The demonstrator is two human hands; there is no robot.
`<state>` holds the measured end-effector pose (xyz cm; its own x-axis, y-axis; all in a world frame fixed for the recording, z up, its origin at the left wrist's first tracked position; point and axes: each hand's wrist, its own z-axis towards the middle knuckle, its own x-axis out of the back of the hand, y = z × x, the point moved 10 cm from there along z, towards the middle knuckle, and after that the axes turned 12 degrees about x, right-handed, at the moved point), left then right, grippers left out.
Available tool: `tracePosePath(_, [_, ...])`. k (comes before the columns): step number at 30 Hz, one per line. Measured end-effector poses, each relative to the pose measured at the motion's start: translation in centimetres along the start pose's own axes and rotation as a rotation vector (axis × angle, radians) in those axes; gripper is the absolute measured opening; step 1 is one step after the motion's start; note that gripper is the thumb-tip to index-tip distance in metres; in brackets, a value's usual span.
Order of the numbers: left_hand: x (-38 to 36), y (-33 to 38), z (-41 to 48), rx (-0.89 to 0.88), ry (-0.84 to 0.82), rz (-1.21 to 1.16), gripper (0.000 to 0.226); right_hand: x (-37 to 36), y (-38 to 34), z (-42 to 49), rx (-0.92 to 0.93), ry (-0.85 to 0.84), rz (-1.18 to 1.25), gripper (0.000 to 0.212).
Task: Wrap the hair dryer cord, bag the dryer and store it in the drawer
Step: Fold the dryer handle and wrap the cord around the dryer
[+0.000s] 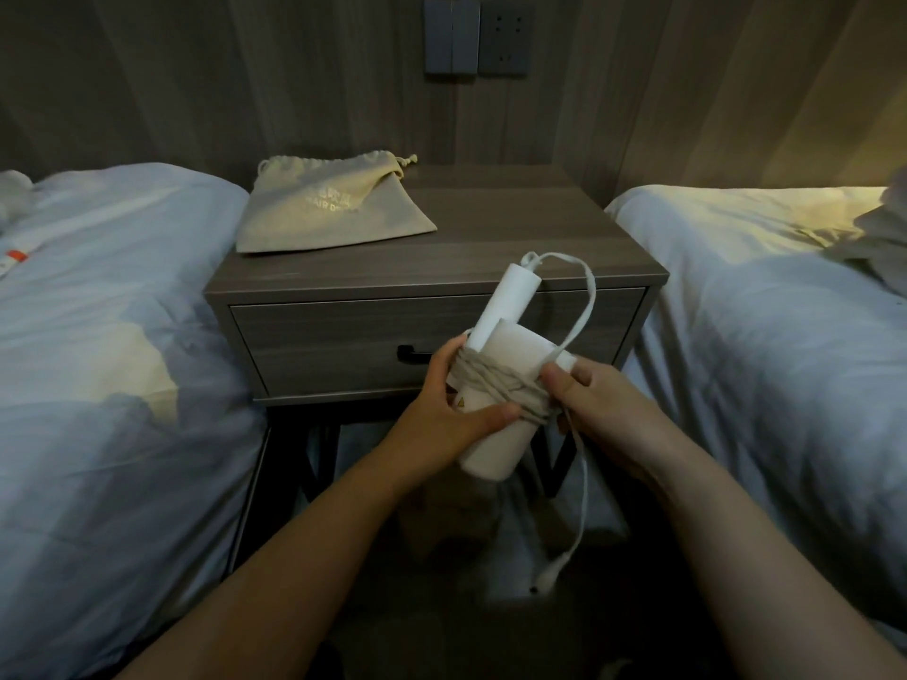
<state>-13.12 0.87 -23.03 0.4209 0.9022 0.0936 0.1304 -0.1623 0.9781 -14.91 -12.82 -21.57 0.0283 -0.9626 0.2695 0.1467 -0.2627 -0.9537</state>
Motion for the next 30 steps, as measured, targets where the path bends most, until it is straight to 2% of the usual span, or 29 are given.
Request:
tracePosePath(5, [0.2,0.1,-0.2,-0.029,0.036,0.022,0.077,-0.2,-0.8,0.5,0.083,-0.014,-0.077,0.007])
tracePosePath(8, [0.5,0.2,-0.2,-0.037,0.066,0.005,0.082,-0.7,-1.2,0.5,0.102,-0.052,0.019,0.018])
tracePosePath(11, [0.7,0.4,-0.2,-0.035,0.084,0.027,0.086,-1.4,-1.2,0.3,0.105,-0.076,0.109,0.016])
tracePosePath(16, [0.6,0.5,-0.5,-0.015,0.079,0.149,0.096,-2.0,-0.3,-0.3,0.027,-0.198,0.008,0.052])
tracePosePath(17, [0.5,0.5,-0.5,-0.006,0.061,0.169,0.100,-2.1,-0.3,-0.5,0.013,-0.222,-0.006,0.048])
tracePosePath(20, [0.3,0.5,-0.7,0.013,0.004,0.240,0.107,-2.1,-0.6,-0.8,-0.005,-0.267,0.010,0.016])
tracePosePath(21, [0.1,0.4,-0.8,0.010,-0.018,0.264,0.110,-2.2,-0.9,-1.0,0.009,-0.274,0.025,0.013])
tracePosePath(24, [-0.4,0.4,-0.9,-0.012,-0.046,0.310,0.112,-1.9,-1.4,-1.2,0.037,-0.237,0.051,0.022])
tracePosePath(27, [-0.1,0.6,-0.8,-0.038,0.020,0.283,0.092,-1.7,-1.5,-1.1,0.041,-0.205,0.086,0.021])
tracePosePath(30, [0.1,0.5,-0.7,-0.023,0.048,0.257,0.087,-1.3,-1.4,-0.8,0.026,-0.164,0.103,0.017])
